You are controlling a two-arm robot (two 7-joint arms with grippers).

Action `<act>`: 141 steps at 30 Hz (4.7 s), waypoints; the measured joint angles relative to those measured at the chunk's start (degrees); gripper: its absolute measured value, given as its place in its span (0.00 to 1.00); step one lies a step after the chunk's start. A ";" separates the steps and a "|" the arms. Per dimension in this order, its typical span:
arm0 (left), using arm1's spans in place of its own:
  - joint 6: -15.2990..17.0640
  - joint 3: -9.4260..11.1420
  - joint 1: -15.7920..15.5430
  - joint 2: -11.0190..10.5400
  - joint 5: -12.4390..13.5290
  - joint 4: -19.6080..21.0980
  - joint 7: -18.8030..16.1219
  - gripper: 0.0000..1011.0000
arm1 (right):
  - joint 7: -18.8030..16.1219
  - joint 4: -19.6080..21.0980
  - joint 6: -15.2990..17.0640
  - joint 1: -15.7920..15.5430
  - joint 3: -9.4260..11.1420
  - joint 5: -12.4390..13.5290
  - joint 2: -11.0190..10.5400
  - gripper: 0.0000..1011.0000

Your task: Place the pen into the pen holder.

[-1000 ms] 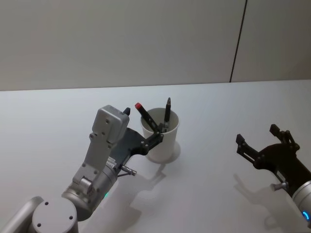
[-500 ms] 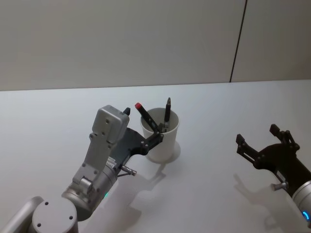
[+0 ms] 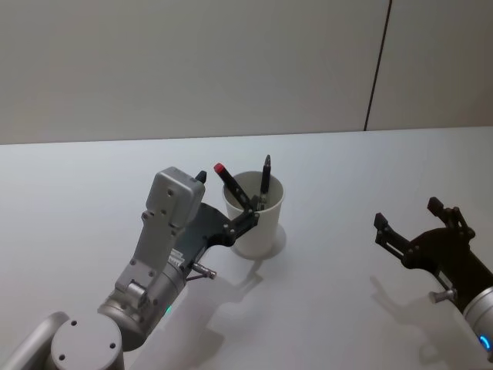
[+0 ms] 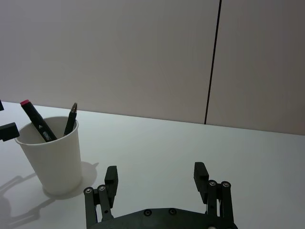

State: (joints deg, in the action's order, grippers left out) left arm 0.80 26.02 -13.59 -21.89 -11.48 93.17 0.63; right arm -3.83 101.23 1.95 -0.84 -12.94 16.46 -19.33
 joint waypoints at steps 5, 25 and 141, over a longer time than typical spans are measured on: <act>0.00 0.00 0.00 0.00 0.00 0.00 0.00 0.99 | 0.00 0.00 0.00 0.00 0.00 0.00 0.00 0.99; 0.00 0.00 0.00 0.00 0.00 0.00 0.00 0.99 | 0.00 0.00 0.00 0.00 0.00 0.00 0.00 0.99; 0.00 0.00 0.00 0.00 0.00 0.00 0.00 0.99 | 0.00 0.00 0.00 0.00 0.00 0.00 0.00 0.99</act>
State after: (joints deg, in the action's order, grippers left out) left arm 0.80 26.03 -13.59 -21.89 -11.48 93.18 0.62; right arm -3.82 101.23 1.95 -0.84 -12.94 16.47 -19.33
